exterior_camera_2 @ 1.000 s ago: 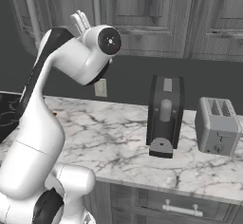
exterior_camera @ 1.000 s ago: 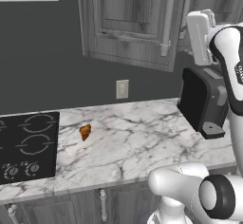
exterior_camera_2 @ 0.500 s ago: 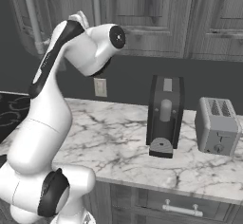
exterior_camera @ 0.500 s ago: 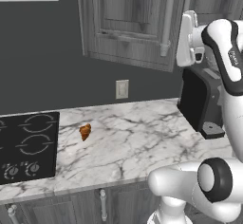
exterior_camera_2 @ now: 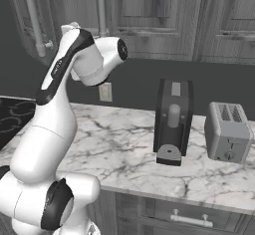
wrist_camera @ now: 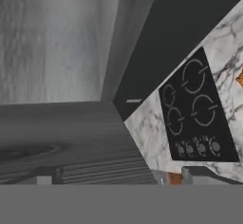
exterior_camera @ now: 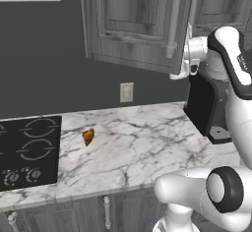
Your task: Pick the sponge and dish brush from the cabinet and place them on the counter.
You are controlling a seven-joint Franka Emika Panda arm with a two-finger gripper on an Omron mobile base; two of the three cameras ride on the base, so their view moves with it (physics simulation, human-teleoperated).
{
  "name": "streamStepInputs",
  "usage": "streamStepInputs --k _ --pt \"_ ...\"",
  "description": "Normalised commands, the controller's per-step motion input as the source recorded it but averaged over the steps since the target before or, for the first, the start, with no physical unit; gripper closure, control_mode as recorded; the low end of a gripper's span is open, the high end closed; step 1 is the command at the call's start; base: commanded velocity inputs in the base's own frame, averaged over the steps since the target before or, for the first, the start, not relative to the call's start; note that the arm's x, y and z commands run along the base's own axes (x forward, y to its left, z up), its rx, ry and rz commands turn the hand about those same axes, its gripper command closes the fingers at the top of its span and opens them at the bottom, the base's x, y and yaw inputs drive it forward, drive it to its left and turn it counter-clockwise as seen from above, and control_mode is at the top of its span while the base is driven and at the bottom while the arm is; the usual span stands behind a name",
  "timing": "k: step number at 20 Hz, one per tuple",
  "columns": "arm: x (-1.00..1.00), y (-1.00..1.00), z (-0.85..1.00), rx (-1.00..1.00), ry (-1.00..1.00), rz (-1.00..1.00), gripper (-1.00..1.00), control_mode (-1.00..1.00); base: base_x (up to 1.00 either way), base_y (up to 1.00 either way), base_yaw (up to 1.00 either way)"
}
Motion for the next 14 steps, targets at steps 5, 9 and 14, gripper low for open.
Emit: streamStepInputs --k 5,9,14 --pt "-0.41 0.6 -0.24 0.1 0.0 0.18 -1.0 -1.0 0.0 0.0 0.0" --pt "-0.39 0.55 -0.22 0.11 0.0 0.19 -1.0 -1.0 0.0 0.0 0.0" --pt "-0.28 0.6 -0.13 0.07 0.0 0.16 -1.0 -1.0 0.0 0.0 0.0"
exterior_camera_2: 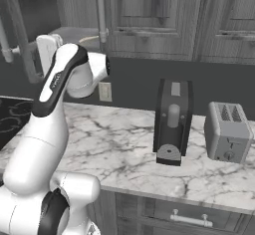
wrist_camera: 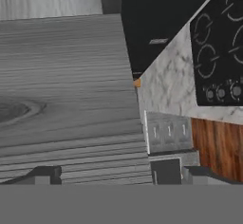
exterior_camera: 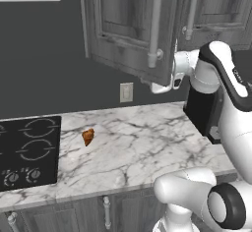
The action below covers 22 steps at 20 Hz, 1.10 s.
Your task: Pick the sponge and dish brush from the cabinet and place them on the counter.
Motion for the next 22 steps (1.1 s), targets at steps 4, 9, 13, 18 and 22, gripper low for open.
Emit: streamStepInputs --k 4,9,13,18,22 --pt "-0.01 0.91 -0.2 -0.02 -0.03 0.01 -1.0 -1.0 0.0 0.0 0.0" --pt "0.0 0.95 -0.2 -0.07 -0.04 0.0 -1.0 -1.0 0.0 0.0 0.0" --pt "-0.05 0.66 -0.04 -0.08 -0.07 -0.04 -1.0 -1.0 0.0 0.0 0.0" --pt "-0.03 0.37 0.0 -0.12 -0.08 -0.03 -1.0 -1.0 0.0 0.0 0.0" --pt "-0.03 0.14 0.0 -0.05 -0.01 0.0 -1.0 -1.0 0.0 0.0 0.0"
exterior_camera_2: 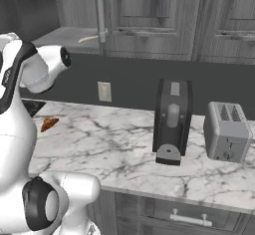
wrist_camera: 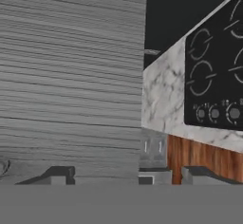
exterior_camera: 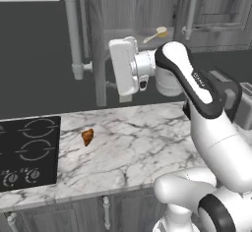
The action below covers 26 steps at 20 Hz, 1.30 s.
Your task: Pick the sponge and dish brush from the cabinet and place them on the counter.
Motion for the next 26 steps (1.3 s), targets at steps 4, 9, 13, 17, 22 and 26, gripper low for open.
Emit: streamStepInputs --k 4,9,13,17,22,26 --pt "-0.3 -0.56 0.22 0.05 -0.06 0.0 -1.0 -1.0 0.0 0.0 0.0" --pt "-0.38 -0.82 0.28 0.04 -0.11 0.01 -1.0 -1.0 0.0 0.0 0.0" --pt "-0.46 -0.79 0.19 -0.01 -0.22 0.05 -1.0 -1.0 0.0 0.0 0.0" --pt "-0.52 -0.52 -0.01 -0.14 -0.06 0.06 -1.0 -1.0 0.0 0.0 0.0" --pt "-0.81 -0.36 -0.21 -0.23 -0.03 0.05 -1.0 -1.0 0.0 0.0 0.0" --pt "-1.0 -0.29 -0.5 -0.28 -0.14 0.0 -1.0 -1.0 0.0 0.0 0.0"
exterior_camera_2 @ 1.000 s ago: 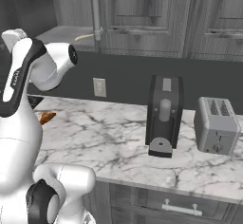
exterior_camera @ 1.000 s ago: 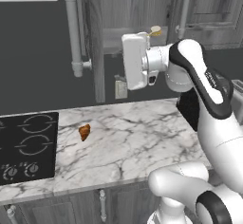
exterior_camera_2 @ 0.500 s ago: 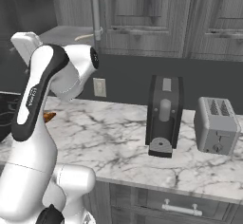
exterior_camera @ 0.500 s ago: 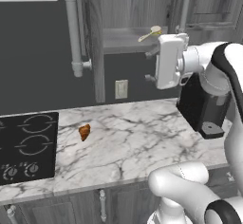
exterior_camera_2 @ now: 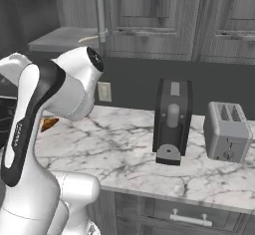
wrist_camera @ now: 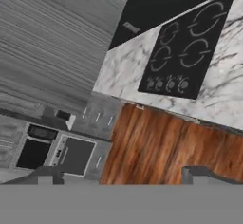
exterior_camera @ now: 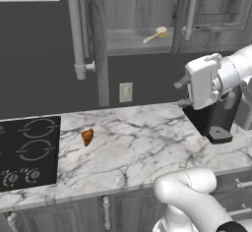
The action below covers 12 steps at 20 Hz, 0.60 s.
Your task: Pick the sponge and dish brush from the cabinet and place them on the counter.
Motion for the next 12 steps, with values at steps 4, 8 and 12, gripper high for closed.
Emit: streamStepInputs --k 4,8,12 --pt "-0.94 -0.27 -0.47 -0.34 -0.21 0.01 -1.0 -1.0 0.0 0.0 0.0" --pt "-0.36 -0.14 -0.33 -0.36 -0.32 0.03 -1.0 -1.0 0.0 0.0 0.0" --pt "0.0 -0.16 0.01 -0.26 -0.39 -0.04 -1.0 -1.0 0.0 0.0 0.0"
